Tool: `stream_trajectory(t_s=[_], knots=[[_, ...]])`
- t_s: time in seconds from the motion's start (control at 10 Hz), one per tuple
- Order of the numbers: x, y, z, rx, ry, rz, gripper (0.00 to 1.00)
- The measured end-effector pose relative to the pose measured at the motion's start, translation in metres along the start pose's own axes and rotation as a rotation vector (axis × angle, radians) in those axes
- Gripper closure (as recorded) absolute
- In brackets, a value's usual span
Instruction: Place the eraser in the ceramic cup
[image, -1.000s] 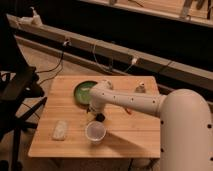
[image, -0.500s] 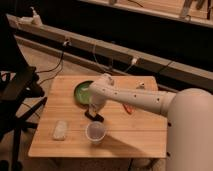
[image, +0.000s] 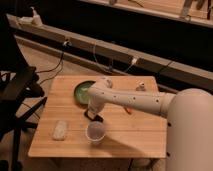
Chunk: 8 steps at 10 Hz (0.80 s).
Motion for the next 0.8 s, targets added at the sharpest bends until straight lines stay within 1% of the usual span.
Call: stream_trajectory(t_s=[0.1, 0.3, 0.4, 0.6, 0.7, 0.8], knots=[[0.004, -0.005, -0.006, 0.005, 0.001, 0.001, 0.47], [-0.006, -0.003, -0.023, 0.043, -0.047, -0.028, 0.27], [-0.010, -0.002, -0.029, 0.053, -0.058, -0.034, 0.22], [-0.014, 0.002, -0.030, 0.053, -0.065, -0.042, 0.20], [-0.014, 0.004, -0.024, 0.047, -0.062, -0.044, 0.20], [-0.013, 0.008, -0.008, 0.036, -0.049, -0.052, 0.20]])
